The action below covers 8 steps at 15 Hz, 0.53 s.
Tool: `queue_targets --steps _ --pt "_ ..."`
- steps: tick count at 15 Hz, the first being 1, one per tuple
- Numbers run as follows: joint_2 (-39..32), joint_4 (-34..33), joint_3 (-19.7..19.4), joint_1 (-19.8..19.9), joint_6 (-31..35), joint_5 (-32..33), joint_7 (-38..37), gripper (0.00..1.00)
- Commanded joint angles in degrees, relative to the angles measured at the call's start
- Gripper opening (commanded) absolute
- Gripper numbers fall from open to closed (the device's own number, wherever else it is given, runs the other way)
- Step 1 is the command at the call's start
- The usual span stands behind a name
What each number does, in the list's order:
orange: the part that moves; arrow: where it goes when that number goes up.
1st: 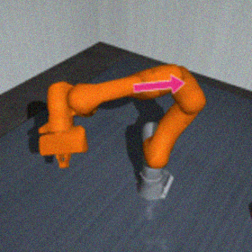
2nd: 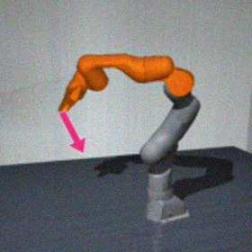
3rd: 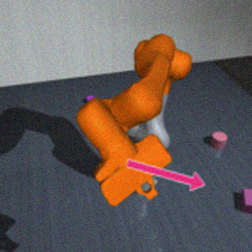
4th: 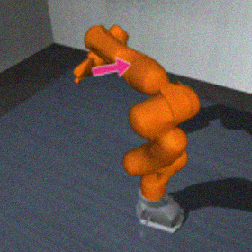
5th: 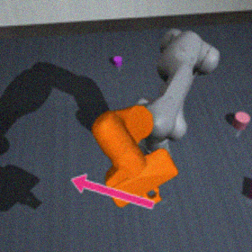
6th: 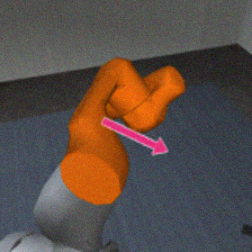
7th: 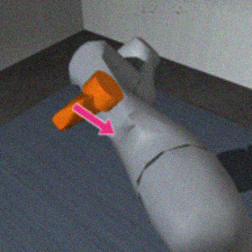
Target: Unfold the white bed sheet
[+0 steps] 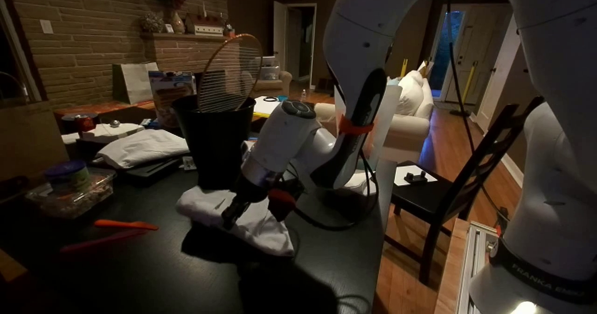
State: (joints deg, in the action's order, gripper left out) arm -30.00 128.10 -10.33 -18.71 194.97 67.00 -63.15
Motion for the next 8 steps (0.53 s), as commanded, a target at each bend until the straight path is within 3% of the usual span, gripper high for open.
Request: queue_targets --steps 1,2,5,8 --pt "-3.21 0.28 10.15 7.46 2.94 4.61 3.13 0.32" --pt "-4.17 0.93 14.05 10.62 2.81 6.03 4.72 0.37" --pt "-4.52 2.55 19.8 16.79 2.62 13.07 4.17 0.59" --pt "-0.56 4.56 20.67 21.68 7.15 21.7 1.69 0.79"
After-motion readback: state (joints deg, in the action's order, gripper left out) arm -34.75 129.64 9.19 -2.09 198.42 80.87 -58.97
